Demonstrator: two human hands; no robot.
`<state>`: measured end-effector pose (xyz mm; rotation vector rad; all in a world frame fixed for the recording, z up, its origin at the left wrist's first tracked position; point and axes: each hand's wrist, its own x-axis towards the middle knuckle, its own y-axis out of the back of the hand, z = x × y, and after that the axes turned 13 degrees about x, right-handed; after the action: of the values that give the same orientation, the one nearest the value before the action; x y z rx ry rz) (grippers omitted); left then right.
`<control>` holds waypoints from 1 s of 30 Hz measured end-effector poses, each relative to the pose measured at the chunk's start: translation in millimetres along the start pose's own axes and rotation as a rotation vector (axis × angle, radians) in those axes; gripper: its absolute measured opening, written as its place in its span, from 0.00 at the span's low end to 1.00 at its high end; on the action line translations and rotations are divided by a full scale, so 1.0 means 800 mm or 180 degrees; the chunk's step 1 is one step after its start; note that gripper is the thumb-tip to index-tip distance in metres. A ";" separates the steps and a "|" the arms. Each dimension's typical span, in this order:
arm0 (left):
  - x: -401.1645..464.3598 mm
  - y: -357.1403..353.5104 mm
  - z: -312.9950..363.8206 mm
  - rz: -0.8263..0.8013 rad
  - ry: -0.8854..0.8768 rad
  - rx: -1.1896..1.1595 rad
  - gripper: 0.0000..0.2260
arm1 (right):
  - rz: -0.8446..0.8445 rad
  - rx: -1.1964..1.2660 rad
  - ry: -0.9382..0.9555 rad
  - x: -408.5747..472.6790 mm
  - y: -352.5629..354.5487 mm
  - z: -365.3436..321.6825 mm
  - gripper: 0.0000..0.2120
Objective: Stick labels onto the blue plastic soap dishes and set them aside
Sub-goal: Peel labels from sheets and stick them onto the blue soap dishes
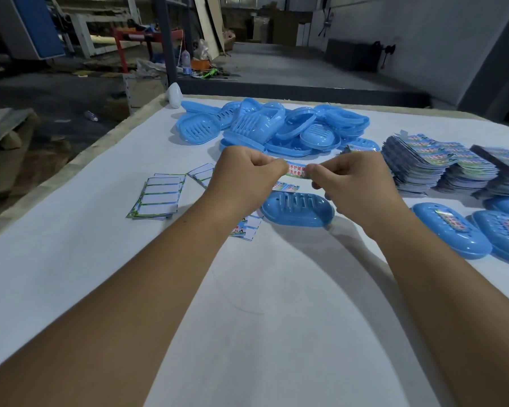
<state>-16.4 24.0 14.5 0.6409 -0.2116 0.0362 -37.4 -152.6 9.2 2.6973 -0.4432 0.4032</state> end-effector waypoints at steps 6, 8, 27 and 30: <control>0.003 0.000 -0.004 -0.0077 0.0104 -0.0026 0.13 | -0.0079 0.0271 -0.0191 -0.002 0.003 -0.007 0.07; 0.004 0.000 -0.005 -0.0129 0.0113 0.0035 0.13 | -0.0056 0.0276 -0.0275 -0.002 0.005 -0.007 0.08; 0.005 -0.012 -0.011 -0.0590 0.0142 0.0769 0.16 | -0.0301 -0.0579 -0.0646 0.001 0.001 0.002 0.15; 0.006 -0.013 -0.010 -0.0615 0.0138 0.0802 0.16 | -0.0284 -0.0645 -0.0624 0.002 -0.001 0.003 0.15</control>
<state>-8.8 20.6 3.0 0.9083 -0.1029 -0.1108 -35.0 -153.4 7.2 2.5559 -0.3929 0.0641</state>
